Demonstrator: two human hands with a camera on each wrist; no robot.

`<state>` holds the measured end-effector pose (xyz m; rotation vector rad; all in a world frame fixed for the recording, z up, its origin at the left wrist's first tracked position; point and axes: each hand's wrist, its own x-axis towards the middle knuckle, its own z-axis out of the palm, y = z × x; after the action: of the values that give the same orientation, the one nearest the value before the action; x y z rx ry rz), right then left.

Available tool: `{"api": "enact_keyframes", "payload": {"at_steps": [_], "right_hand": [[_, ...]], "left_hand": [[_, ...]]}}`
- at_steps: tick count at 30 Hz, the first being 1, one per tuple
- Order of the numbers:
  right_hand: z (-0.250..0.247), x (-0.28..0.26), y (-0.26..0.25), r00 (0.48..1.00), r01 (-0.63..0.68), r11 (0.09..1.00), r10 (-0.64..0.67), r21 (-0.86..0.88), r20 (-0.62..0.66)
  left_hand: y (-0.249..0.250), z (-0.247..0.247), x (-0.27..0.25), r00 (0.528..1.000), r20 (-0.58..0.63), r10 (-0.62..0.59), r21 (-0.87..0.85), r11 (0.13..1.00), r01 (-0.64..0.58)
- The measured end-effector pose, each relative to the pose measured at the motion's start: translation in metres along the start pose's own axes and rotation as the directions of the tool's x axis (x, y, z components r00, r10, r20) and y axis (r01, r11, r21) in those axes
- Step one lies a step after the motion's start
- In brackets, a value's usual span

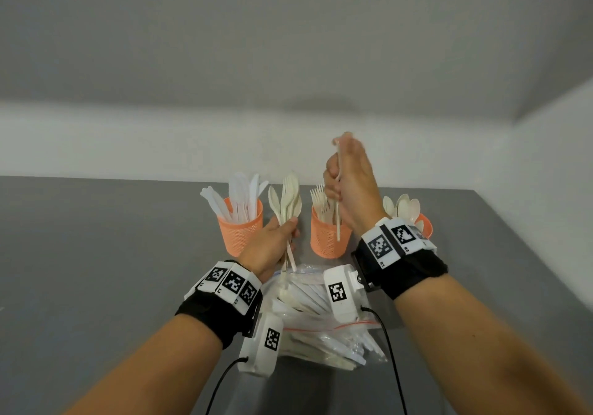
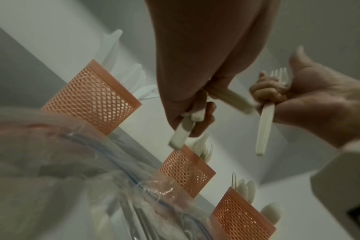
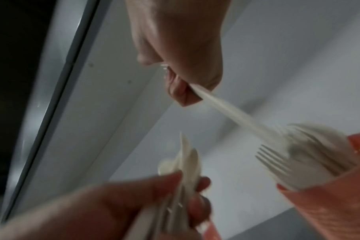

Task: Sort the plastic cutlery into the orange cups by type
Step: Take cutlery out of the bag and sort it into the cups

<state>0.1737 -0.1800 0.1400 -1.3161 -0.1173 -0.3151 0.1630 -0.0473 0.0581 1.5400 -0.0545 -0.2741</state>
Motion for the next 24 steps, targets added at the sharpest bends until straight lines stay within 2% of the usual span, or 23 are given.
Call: {"api": "enact_keyframes", "payload": {"at_steps": [2, 5, 12, 14, 18, 20, 22, 24], "right_hand": [[0.002, -0.007, 0.011, 0.996, -0.004, 0.967, 0.026, -0.255, 0.084], [0.005, -0.015, 0.032, 0.989, 0.087, 0.816, -0.001, -0.572, 0.149], [0.01, -0.016, 0.048, 0.99, 0.012, 0.701, 0.089, -0.713, 0.105], [0.009, -0.016, 0.047, 0.986, -0.026, 0.715, 0.135, -0.699, 0.101], [0.007, -0.018, 0.041, 0.959, -0.162, 0.806, 0.265, -0.569, 0.102], [0.006, -0.018, 0.039, 0.938, -0.269, 0.887, 0.33, -0.375, 0.108], [0.007, -0.017, 0.038, 0.917, -0.373, 0.919, 0.386, -0.132, 0.101], [0.005, -0.016, 0.04, 0.913, -0.394, 0.916, 0.399, -0.074, 0.079]], "left_hand": [[0.001, 0.002, 0.0, 1.0, 0.001, 0.022, -0.014, 1.0, -0.022], [-0.001, 0.004, 0.001, 0.996, -0.024, 0.091, 0.03, 0.995, -0.09], [-0.001, 0.009, -0.003, 0.988, 0.043, 0.147, 0.064, 0.987, -0.149], [0.001, 0.008, -0.004, 0.988, 0.057, 0.141, 0.055, 0.988, -0.144], [0.004, 0.004, -0.007, 0.986, 0.082, 0.144, 0.048, 0.988, -0.148], [0.006, 0.006, -0.011, 0.986, 0.076, 0.148, -0.068, 0.987, -0.143], [0.009, 0.008, -0.011, 0.989, 0.047, 0.138, -0.228, 0.966, -0.124], [0.011, 0.009, -0.009, 0.993, -0.007, 0.122, -0.355, 0.928, -0.117]]}}
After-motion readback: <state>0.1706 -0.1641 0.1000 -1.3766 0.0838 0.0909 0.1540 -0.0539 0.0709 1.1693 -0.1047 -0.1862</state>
